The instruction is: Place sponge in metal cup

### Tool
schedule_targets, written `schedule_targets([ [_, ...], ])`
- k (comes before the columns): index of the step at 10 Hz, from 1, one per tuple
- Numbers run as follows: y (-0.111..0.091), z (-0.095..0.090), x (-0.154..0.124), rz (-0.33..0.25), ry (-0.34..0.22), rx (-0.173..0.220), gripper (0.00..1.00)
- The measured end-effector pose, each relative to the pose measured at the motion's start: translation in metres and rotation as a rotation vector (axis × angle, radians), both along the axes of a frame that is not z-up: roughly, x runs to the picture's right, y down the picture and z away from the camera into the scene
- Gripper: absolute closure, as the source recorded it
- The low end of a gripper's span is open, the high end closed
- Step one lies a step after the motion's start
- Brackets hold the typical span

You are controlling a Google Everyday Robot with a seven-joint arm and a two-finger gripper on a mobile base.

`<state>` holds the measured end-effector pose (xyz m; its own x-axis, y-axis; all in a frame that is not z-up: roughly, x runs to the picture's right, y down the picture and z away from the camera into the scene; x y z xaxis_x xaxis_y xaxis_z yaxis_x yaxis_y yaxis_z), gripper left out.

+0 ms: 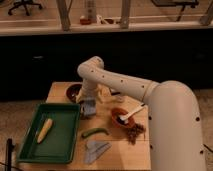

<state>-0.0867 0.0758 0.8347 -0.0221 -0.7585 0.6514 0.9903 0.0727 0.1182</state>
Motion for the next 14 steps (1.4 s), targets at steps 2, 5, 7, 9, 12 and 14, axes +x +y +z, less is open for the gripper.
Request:
schedule_targets([
  [2,-0.001,-0.001,-0.002,-0.004,0.004,0.004,0.2],
  [5,-0.003,-0.003,-0.003,-0.006,-0.002,0.025,0.2],
  [7,-0.004,-0.006,-0.003,-0.003,-0.014,0.047,0.2],
  [9,-0.004,-0.008,-0.002,0.002,-0.023,0.062,0.2],
  [12,-0.006,-0.01,-0.002,0.004,-0.032,0.069,0.2],
  [14,-0.007,-0.011,-0.004,0.002,-0.037,0.07,0.2],
])
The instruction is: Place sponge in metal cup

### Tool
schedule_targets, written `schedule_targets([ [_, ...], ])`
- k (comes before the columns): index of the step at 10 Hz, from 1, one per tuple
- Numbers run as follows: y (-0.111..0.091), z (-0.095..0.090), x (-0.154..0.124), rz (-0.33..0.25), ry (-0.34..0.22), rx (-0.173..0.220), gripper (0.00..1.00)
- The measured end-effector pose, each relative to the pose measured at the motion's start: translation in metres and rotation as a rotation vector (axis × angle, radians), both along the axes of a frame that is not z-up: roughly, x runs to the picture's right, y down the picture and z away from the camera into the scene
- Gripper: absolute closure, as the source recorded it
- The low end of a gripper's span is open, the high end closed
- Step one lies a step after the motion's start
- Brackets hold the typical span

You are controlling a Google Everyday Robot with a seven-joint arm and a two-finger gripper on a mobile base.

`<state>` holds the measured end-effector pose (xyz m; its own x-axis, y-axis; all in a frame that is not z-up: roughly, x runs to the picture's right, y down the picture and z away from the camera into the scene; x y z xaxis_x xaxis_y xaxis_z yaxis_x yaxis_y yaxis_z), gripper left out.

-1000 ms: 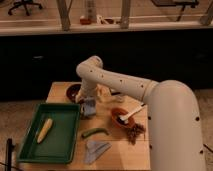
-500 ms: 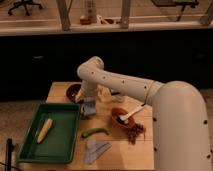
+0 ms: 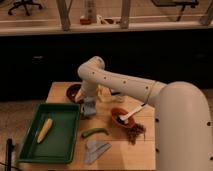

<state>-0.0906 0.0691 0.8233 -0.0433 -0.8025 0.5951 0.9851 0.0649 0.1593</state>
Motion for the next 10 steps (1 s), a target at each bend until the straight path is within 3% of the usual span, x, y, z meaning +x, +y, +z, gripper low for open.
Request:
schedule_targets([
  [10,0.0006,-0.0075,-0.0035,-0.008,0.006,0.025,0.2],
])
